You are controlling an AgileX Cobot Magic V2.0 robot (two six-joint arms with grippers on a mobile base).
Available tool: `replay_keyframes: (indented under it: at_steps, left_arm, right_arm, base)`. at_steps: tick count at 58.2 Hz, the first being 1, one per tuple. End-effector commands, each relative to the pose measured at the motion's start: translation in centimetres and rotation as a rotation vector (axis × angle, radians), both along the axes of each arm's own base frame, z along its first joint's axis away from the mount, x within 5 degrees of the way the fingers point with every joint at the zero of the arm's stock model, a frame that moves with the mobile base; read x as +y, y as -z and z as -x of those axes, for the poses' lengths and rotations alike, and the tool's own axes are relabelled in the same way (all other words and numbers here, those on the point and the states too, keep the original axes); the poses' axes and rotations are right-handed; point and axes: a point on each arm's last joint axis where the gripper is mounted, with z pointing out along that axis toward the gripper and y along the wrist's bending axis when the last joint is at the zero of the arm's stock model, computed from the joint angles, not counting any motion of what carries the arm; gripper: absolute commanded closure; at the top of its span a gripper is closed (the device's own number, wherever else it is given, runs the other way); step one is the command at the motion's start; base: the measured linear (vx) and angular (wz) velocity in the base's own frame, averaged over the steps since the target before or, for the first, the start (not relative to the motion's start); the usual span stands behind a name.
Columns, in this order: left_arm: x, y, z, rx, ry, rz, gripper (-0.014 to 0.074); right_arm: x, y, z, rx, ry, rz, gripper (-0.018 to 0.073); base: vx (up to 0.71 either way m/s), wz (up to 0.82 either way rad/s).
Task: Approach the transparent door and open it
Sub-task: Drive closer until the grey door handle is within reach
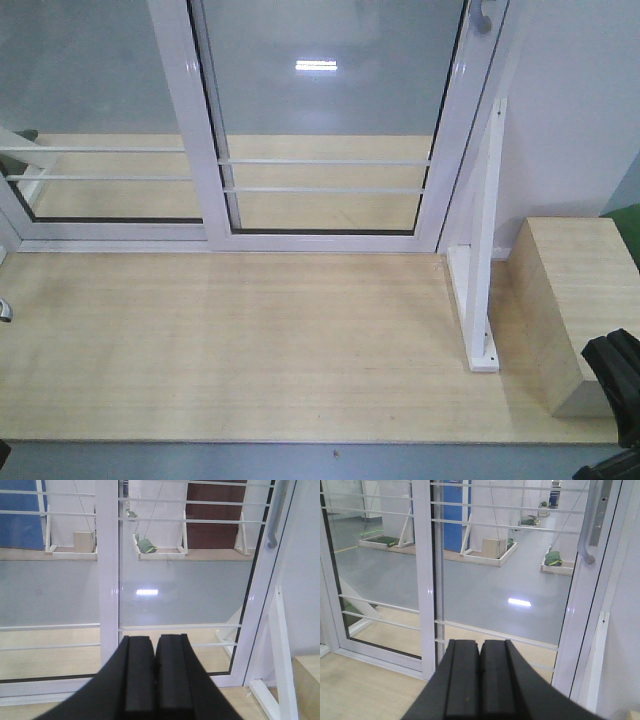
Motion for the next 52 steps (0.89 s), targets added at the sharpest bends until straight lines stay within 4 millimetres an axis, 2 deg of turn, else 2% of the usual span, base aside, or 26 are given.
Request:
replay_keyframes:
  at_steps: [1,28,52]
  left_arm:
    - [-0.05,-0.40,0.03,-0.082,0.008,0.024,0.0603]
    - [-0.05,-0.40,0.03,-0.082,0.008,0.024,0.0603]
    - [-0.05,-0.40,0.03,-0.082,0.008,0.024,0.0603]
  right_arm:
    - [-0.11,-0.69,0.01,-0.091,0.011,-0.017,0.0564]
    - [-0.11,-0.69,0.01,-0.091,0.011,-0.017,0.0564]
    - [-0.11,-0.69,0.01,-0.091,0.011,-0.017,0.0564]
  base:
    - [0.48,-0.08]
    - [0.43,-0.06]
    - [0.31,0.00]
